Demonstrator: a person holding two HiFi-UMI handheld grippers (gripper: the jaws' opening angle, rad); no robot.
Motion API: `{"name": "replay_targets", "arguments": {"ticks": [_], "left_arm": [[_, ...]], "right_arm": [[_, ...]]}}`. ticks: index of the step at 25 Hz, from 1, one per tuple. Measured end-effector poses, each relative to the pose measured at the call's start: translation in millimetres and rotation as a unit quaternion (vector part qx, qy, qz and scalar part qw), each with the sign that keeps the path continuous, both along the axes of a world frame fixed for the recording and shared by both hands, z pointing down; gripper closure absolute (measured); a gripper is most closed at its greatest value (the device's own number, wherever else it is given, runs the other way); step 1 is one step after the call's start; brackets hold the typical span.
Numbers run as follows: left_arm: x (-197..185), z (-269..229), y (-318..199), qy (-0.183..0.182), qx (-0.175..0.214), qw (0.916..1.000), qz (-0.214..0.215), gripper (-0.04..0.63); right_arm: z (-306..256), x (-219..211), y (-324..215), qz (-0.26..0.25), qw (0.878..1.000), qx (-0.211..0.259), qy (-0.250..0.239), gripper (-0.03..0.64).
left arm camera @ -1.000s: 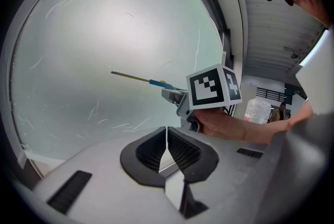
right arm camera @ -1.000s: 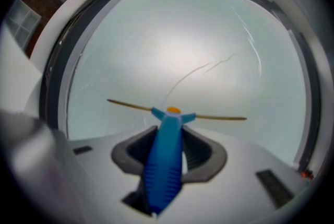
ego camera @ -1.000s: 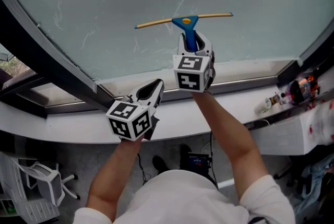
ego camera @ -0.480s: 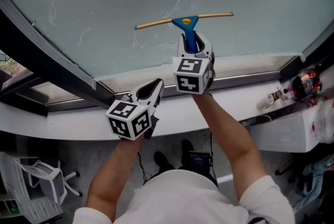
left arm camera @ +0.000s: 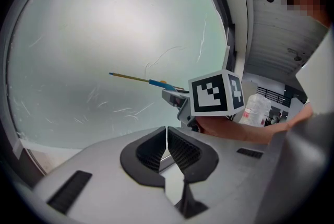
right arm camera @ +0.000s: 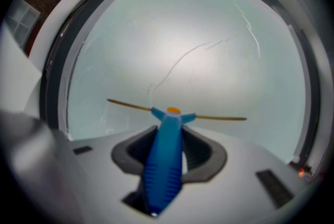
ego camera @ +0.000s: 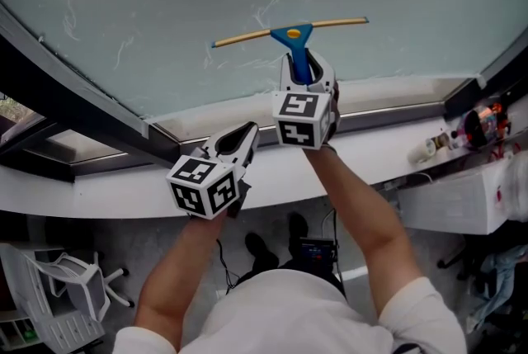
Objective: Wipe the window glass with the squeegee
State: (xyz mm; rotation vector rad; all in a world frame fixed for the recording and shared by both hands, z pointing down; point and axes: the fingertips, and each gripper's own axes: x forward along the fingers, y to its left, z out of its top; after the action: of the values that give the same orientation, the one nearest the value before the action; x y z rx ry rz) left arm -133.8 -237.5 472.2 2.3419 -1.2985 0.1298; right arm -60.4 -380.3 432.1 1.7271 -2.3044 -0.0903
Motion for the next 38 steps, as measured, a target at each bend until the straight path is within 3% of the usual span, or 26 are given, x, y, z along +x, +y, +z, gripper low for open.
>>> {"name": "replay_targets", "arguments": {"ticks": [16, 24, 38], "left_arm": [[7, 36, -8, 0.002, -0.029, 0.9995, 0.013, 0.561], [8, 52, -10, 0.0, -0.041, 0.999, 0.018, 0.561], [12, 88, -15, 0.004, -0.066, 0.9974, 0.028, 0.561]], "right_arm": [[19, -1, 0, -0.003, 0.999, 0.029, 0.014, 0.462], [49, 1, 1, -0.001, 1.0, 0.014, 0.014, 0.462], [76, 1, 3, -0.005, 0.999, 0.035, 0.041, 0.462]]}}
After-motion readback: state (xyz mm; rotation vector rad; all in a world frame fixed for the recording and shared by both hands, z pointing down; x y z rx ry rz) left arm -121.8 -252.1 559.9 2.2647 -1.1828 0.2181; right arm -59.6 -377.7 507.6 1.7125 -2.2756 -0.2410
